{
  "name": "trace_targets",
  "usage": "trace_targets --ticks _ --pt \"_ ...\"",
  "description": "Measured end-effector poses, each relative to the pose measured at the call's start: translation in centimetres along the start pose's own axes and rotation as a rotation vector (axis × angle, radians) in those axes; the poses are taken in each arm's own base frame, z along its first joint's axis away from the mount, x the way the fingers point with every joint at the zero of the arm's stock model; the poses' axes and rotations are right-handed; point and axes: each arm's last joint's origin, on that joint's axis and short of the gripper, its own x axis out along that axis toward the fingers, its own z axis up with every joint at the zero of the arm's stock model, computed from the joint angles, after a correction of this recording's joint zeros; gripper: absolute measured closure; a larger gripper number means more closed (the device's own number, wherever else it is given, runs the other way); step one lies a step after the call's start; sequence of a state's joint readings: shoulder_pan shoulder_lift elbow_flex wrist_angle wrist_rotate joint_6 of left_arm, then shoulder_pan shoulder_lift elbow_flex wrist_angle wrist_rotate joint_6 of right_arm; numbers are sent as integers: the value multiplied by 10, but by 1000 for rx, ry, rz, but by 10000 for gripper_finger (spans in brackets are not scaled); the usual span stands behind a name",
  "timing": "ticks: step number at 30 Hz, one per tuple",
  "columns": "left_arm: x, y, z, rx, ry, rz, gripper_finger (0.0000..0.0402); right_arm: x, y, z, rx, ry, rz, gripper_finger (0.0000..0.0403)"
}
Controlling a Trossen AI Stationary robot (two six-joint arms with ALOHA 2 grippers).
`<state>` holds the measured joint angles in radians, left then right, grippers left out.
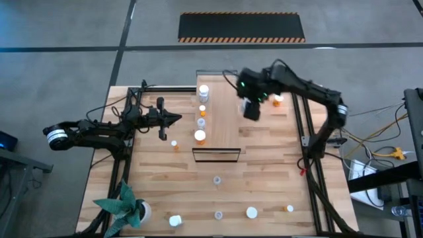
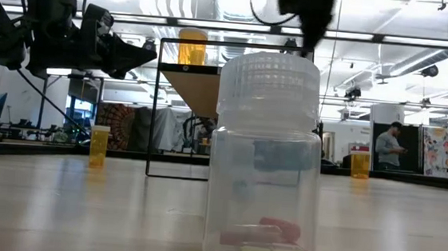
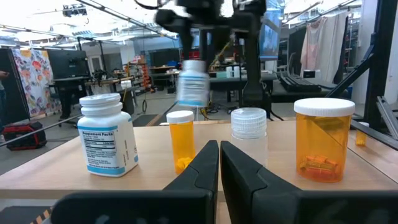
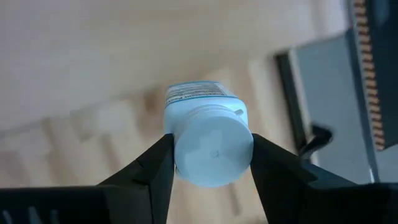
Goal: Pick and place medicine bottles onto shelf by color
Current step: Put the top white pill bottle aligned with the other white pill bottle on the shelf
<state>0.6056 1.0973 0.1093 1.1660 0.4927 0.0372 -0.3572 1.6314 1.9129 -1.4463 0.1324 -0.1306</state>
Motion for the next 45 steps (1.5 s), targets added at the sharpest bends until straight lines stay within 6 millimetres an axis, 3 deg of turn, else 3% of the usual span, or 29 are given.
trace_targets --ticks 7,12,26,45 --pt "0 0 0 0 1 0 402 40 -26 57 -86 -29 11 230" --pt "0 0 0 0 2 0 402 53 -34 84 -119 -106 33 230" --pt "7 3 -7 5 31 -1 402 54 -36 87 -111 -160 67 228" --pt "8 2 -7 9 19 -9 402 56 -37 91 -87 -196 58 196"
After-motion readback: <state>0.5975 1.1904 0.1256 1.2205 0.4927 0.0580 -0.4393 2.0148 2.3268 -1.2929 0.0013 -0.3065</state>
